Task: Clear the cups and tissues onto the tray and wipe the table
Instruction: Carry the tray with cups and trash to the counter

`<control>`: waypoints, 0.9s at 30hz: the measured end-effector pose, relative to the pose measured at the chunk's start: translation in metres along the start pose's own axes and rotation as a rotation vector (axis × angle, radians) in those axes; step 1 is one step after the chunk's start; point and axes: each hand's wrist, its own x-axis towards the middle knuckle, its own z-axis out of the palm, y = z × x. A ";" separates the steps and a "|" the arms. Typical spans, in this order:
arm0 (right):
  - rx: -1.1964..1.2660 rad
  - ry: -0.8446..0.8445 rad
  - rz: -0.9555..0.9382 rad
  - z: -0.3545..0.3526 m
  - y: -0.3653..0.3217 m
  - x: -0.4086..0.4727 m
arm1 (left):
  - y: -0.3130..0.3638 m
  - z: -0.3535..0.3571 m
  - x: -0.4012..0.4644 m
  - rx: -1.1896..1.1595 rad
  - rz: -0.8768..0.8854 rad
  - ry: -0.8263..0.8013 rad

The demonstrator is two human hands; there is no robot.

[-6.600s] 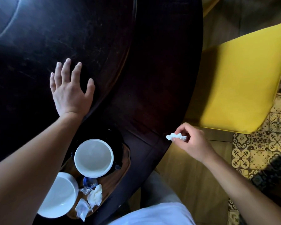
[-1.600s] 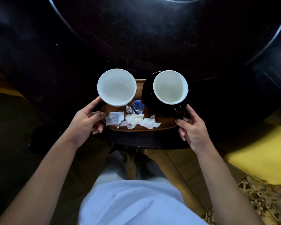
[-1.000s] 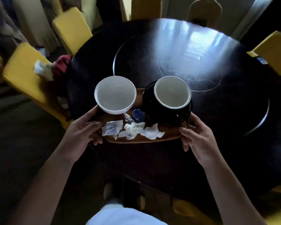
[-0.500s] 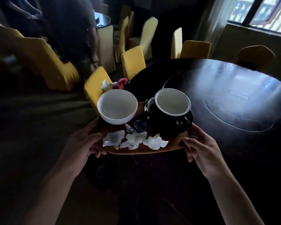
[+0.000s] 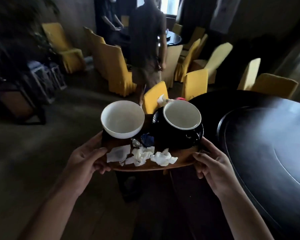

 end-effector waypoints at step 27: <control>-0.179 -0.817 0.173 0.238 0.041 -0.045 | -0.025 -0.143 -0.266 -0.112 0.216 0.815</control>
